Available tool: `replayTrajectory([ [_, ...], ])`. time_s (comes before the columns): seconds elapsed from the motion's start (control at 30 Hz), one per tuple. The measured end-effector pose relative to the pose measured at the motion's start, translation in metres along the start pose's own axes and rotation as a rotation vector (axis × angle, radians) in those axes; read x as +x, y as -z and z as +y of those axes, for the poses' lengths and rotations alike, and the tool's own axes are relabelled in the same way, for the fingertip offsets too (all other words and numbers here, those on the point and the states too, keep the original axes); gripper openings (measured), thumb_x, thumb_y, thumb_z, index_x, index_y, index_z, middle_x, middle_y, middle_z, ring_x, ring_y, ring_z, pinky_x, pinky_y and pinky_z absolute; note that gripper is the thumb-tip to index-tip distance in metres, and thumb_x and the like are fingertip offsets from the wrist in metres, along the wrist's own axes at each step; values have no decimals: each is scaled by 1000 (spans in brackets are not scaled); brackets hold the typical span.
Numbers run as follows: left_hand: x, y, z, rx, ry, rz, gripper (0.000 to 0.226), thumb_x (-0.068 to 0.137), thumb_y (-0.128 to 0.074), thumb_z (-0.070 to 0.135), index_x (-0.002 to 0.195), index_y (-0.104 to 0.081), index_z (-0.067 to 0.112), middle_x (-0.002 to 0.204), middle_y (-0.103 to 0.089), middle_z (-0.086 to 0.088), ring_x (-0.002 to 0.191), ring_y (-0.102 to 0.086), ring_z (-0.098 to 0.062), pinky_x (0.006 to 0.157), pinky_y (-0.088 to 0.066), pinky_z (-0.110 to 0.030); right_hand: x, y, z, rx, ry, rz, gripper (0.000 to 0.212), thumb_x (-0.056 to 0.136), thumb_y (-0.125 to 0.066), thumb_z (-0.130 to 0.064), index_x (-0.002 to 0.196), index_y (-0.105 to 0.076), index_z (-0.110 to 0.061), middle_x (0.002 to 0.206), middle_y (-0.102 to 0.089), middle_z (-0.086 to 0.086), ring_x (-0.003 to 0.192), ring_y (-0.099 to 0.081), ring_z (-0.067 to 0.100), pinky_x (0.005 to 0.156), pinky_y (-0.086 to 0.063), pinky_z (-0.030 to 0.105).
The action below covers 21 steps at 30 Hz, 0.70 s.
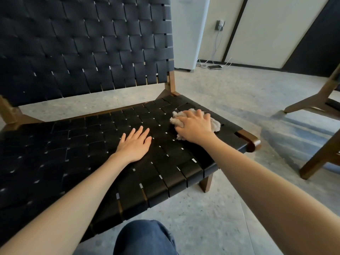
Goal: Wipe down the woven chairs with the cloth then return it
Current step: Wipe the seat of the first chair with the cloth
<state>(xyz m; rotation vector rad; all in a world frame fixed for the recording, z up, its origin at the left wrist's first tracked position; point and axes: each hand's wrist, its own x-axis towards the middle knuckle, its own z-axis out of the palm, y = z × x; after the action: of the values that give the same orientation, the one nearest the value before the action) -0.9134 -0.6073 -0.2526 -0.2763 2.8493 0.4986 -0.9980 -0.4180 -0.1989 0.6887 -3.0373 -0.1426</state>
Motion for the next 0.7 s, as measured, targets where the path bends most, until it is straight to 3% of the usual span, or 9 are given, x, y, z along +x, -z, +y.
replayTrajectory([
  [0.1, -16, 3, 2, -22, 22, -18, 51, 102, -11, 46, 151, -4, 34, 160, 3, 6, 146, 5, -17, 117, 4, -43, -10, 7, 40, -24, -131, 61, 47, 92, -39, -51, 137, -46, -40, 144, -39, -2, 130, -29, 30, 101, -25, 47],
  [0.2, -32, 3, 2, -39, 32, -30, 51, 102, -13, 46, 151, -7, 34, 160, 1, 7, 147, 5, -17, 117, 4, -41, -19, 11, 49, -12, -143, 90, 47, 92, -39, -49, 138, -45, -39, 142, -44, -1, 128, -31, 30, 99, -29, 43],
  [0.43, -57, 6, 9, -43, 31, -38, 51, 102, -14, 47, 151, -11, 32, 160, -3, 7, 147, 2, -19, 117, 2, -41, -75, 3, -14, 205, 138, 87, 43, 94, -41, -43, 135, -50, -34, 130, -58, -3, 113, -37, 25, 89, -35, 38],
  [0.53, -67, 7, 11, -51, 27, -47, 52, 101, -14, 48, 151, -10, 33, 160, -4, 7, 147, 2, -19, 117, 3, -41, -84, 10, -1, 183, 142, 63, 44, 94, -39, -51, 136, -48, -39, 133, -55, -7, 116, -36, 23, 90, -32, 38],
  [0.6, -72, 6, 11, -64, 18, -35, 52, 101, -14, 48, 151, -11, 33, 159, -5, 8, 147, 1, -18, 117, 3, -41, -87, 13, 21, 113, 69, 79, 47, 92, -37, -57, 137, -43, -44, 140, -48, -9, 124, -33, 23, 99, -26, 43],
  [0.7, -79, 6, 11, -67, 13, -28, 51, 101, -15, 47, 151, -12, 33, 159, -6, 7, 147, 0, -18, 117, 2, -41, -88, 20, 52, 64, -96, 79, 50, 91, -36, -61, 138, -42, -46, 149, -34, -9, 137, -23, 29, 113, -4, 57],
])
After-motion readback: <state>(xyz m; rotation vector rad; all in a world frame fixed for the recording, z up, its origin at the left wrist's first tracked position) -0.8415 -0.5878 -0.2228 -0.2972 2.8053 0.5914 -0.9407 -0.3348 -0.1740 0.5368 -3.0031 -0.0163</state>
